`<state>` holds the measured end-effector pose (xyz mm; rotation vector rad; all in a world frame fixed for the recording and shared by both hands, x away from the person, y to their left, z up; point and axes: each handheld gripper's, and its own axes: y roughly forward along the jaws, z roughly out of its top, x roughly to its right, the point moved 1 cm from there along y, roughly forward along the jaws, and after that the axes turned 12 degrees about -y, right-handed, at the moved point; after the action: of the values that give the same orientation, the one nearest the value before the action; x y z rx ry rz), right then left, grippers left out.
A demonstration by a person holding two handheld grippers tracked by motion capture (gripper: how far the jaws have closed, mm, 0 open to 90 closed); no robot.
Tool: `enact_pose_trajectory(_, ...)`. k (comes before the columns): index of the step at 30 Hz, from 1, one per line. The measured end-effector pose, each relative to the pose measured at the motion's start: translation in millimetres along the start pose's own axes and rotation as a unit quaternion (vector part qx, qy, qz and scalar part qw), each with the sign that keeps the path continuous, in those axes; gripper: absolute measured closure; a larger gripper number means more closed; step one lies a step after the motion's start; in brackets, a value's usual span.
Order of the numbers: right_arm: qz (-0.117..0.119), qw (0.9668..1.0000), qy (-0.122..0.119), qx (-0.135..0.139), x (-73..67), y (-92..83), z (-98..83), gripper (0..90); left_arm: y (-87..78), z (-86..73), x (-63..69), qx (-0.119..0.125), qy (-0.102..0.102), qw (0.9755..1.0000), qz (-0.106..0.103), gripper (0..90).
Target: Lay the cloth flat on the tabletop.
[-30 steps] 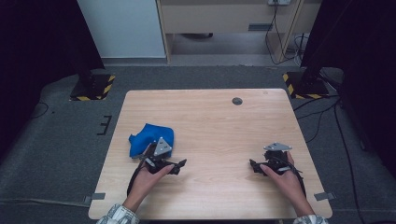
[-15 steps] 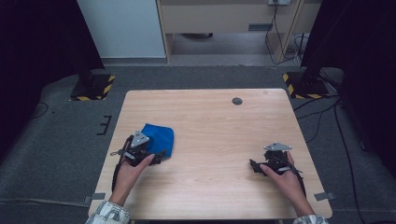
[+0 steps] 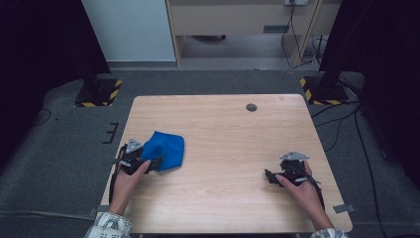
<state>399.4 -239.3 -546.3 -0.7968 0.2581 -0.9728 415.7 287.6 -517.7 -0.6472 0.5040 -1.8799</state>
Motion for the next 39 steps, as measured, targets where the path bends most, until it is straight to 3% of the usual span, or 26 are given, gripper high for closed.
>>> enact_pose_trajectory(7, -0.001, 1.0, 0.002, 0.0, -0.6, 0.0, 0.1, 2.9, 13.3, -6.5, -1.7, -0.034, -0.005, 0.9994, 0.005, 2.1)
enact_pose_trajectory(22, 0.001, 1.0, 0.001, 0.0, -0.9, -0.2, 0.0, 2.9, 21.0, -13.4, -0.6, -0.044, 0.006, 0.9988, 0.022, 4.8)
enact_pose_trajectory(30, 0.002, 1.0, 0.002, 0.0, -1.0, -0.1, 0.1, 2.6, 15.1, -10.5, 3.4, -0.058, 0.01, 0.9981, 0.017, 24.1)
enact_pose_trajectory(35, 0.002, 1.0, 0.0, 0.0, -0.9, -0.1, 0.0, 2.6, 11.5, -10.3, 3.9, -0.059, 0.019, 0.9981, 0.0, 43.9)
enact_pose_trajectory(36, 0.002, 1.0, 0.0, 0.0, -0.8, -0.1, 0.0, 2.7, 10.6, -9.9, 5.1, -0.059, 0.022, 0.998, -0.003, 52.5)
enact_pose_trajectory(39, 0.002, 1.0, 0.001, 0.0, -0.9, 0.0, 0.0, 2.6, 9.2, -8.8, 6.0, -0.063, 0.022, 0.9977, -0.008, 58.3)
